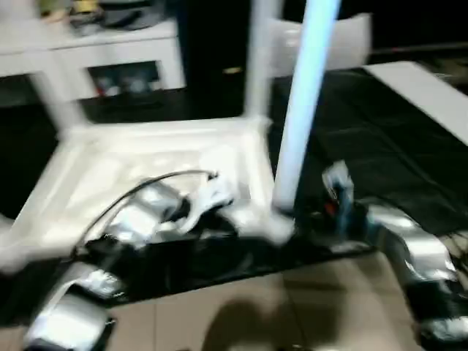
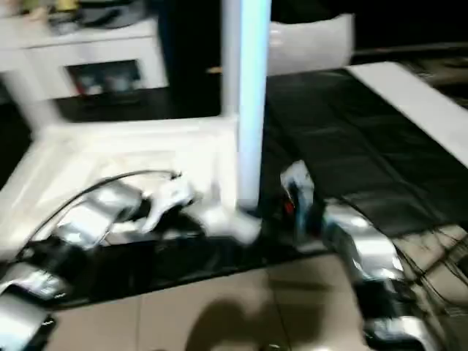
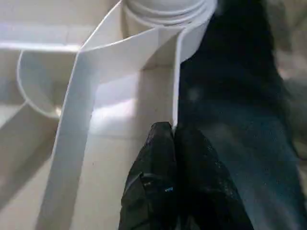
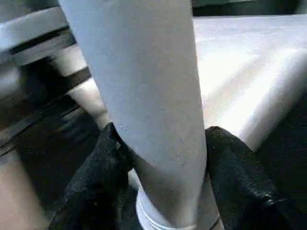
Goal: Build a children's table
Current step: Rotate leg to tighten
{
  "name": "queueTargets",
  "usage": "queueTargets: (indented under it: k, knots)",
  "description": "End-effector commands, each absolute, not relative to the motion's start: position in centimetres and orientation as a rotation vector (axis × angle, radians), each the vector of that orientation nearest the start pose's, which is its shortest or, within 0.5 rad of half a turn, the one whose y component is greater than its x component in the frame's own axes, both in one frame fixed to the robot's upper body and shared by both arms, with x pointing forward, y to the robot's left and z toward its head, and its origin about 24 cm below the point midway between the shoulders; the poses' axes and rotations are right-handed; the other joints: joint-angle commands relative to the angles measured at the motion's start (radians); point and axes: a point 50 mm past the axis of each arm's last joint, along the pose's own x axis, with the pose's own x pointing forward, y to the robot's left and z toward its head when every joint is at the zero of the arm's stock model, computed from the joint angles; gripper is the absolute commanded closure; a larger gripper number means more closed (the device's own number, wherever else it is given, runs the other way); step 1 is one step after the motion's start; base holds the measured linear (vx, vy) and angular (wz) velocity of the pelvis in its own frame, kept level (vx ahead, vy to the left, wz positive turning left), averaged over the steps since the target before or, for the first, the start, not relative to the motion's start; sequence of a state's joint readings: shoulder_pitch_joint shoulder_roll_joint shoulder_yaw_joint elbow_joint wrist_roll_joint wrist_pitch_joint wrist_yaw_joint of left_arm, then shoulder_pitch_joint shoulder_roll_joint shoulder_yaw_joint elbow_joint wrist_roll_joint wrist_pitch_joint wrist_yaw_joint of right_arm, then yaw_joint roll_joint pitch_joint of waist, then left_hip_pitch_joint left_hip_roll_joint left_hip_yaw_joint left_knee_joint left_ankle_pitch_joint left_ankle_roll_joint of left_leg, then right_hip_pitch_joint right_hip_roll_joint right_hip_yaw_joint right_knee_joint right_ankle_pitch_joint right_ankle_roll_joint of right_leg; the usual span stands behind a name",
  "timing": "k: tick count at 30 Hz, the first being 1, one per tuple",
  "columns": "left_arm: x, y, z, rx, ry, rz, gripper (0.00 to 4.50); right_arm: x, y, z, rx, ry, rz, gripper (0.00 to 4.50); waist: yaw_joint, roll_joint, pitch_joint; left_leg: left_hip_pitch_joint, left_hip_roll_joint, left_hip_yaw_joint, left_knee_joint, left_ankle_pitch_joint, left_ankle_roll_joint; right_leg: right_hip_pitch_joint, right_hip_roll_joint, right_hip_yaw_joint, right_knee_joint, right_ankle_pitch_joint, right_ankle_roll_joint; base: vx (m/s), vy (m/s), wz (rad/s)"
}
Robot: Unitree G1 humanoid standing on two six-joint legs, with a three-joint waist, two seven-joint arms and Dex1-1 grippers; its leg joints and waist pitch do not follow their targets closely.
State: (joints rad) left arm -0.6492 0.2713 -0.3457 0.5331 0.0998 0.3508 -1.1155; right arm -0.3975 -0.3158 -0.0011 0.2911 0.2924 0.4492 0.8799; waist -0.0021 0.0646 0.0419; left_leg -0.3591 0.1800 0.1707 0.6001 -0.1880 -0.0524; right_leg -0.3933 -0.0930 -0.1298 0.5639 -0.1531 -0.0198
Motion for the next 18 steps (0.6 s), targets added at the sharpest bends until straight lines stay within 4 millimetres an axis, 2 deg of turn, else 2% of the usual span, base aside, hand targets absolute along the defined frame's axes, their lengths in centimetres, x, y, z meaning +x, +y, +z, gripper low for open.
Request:
queueTargets:
  k: [1,2,3,4,5,6,7,8,9,11,13,14,15,16,18]
  knots:
    - [32.0,6.9,5.1,0.316,0.552,-1.247,4.50,31.8,-14.8,6.2,0.146,0.333,0.729,2.45,-0.009,-0.013,-0.047,0.007,0.029,-0.033,-0.069,-0.405,0.018,0.042,-0.061,0.013,-0.120,-0.653,-0.017,0.000,0.000,0.00]
    - [32.1,6.5,5.1,0.301,0.548,-1.222,4.50,32.1,-14.7,6.1,0.138,0.334,0.688,2.45,-0.021,-0.011,-0.049,0.005,0.029,-0.036,-0.070,-0.410,0.025,0.046,-0.063,0.008,-0.122,-0.633,-0.025,0.000,0.000,0.00]
    - [32.4,5.6,5.2,0.265,0.535,-1.161,4.50,32.5,-14.4,6.0,0.135,0.336,0.604,2.45,-0.026,-0.009,-0.051,0.006,0.030,-0.035,-0.070,-0.406,0.027,0.046,-0.063,0.009,-0.122,-0.618,-0.031,0.000,0.000,0.00]
    - [32.6,5.2,5.3,0.242,0.526,-1.125,4.50,32.6,-14.2,5.9,0.150,0.339,0.573,2.45,-0.036,0.001,-0.052,0.007,0.034,-0.036,-0.072,-0.412,0.034,0.047,-0.063,0.008,-0.123,-0.579,-0.049,0.000,0.000,0.00]
    - [32.7,4.8,5.4,0.227,0.517,-1.103,4.50,32.6,-13.9,6.0,0.156,0.323,0.582,2.45,-0.041,-0.001,-0.057,0.004,0.038,-0.038,-0.075,-0.399,0.044,0.053,-0.067,0.008,-0.118,-0.519,-0.070,0.000,0.000,0.00]
    - [32.8,4.4,5.5,0.224,0.504,-1.088,4.50,32.4,-13.3,6.3,0.134,0.280,0.632,2.45,-0.041,0.000,-0.056,-0.002,0.038,-0.035,-0.076,-0.384,0.056,0.052,-0.067,0.013,-0.115,-0.482,-0.086,0.000,0.000,0.00]
    - [32.9,4.4,5.5,0.228,0.500,-1.082,4.50,32.4,-13.1,6.3,0.121,0.272,0.648,1.93,-0.039,0.000,-0.060,-0.005,0.036,-0.032,-0.074,-0.358,0.068,0.055,-0.069,0.019,-0.109,-0.448,-0.102,0.000,0.000,0.00]
    - [32.9,4.3,5.6,0.231,0.497,-1.076,4.50,32.2,-12.9,6.4,0.108,0.263,0.665,1.80,-0.037,-0.002,-0.061,-0.008,0.037,-0.030,-0.074,-0.341,0.074,0.056,-0.069,0.021,-0.106,-0.427,-0.111,0.000,0.000,0.00]
    - [33.0,4.3,5.6,0.249,0.486,-1.064,4.50,32.0,-12.6,6.4,0.092,0.250,0.700,1.80,-0.033,-0.005,-0.063,-0.011,0.037,-0.027,-0.073,-0.303,0.089,0.058,-0.069,0.025,-0.101,-0.395,-0.125,0.000,0.000,0.00]
    - [33.1,4.4,5.6,0.270,0.479,-1.061,4.50,31.7,-12.5,6.4,0.099,0.247,0.716,1.80,-0.027,-0.003,-0.063,-0.011,0.038,-0.026,-0.072,-0.276,0.103,0.060,-0.069,0.027,-0.097,-0.383,-0.136,0.000,0.000,0.00]
    - [33.1,4.4,5.6,0.277,0.479,-1.065,4.50,31.6,-12.5,6.5,0.105,0.242,0.716,1.41,-0.017,-0.002,-0.064,-0.013,0.039,-0.025,-0.072,-0.246,0.109,0.062,-0.070,0.028,-0.094,-0.374,-0.138,0.000,0.000,0.00]
    - [33.1,4.7,5.5,0.287,0.480,-1.074,4.50,31.5,-12.8,6.4,0.089,0.237,0.724,1.35,-0.017,-0.002,-0.064,-0.013,0.039,-0.025,-0.072,-0.246,0.109,0.062,-0.070,0.028,-0.094,-0.374,-0.138,0.000,0.000,0.00]
    - [32.9,5.3,5.4,0.312,0.482,-1.109,4.50,31.3,-13.7,6.5,0.055,0.220,0.753,1.33,-0.005,-0.004,-0.065,-0.012,0.040,-0.024,-0.072,-0.237,0.111,0.063,-0.072,0.028,-0.095,-0.381,-0.131,0.000,0.000,0.00]
    - [32.8,5.6,5.4,0.321,0.483,-1.123,4.50,31.2,-14.0,6.5,0.045,0.213,0.770,1.23,-0.001,-0.003,-0.066,-0.011,0.042,-0.022,-0.071,-0.227,0.114,0.062,-0.072,0.031,-0.092,-0.368,-0.132,0.000,0.000,0.00]
    - [32.6,6.1,5.3,0.334,0.486,-1.156,4.50,30.9,-14.7,6.8,0.031,0.203,0.809,0.89,0.002,-0.003,-0.067,-0.014,0.043,-0.023,-0.072,-0.215,0.120,0.066,-0.072,0.031,-0.089,-0.352,-0.137,0.000,0.000,0.00]
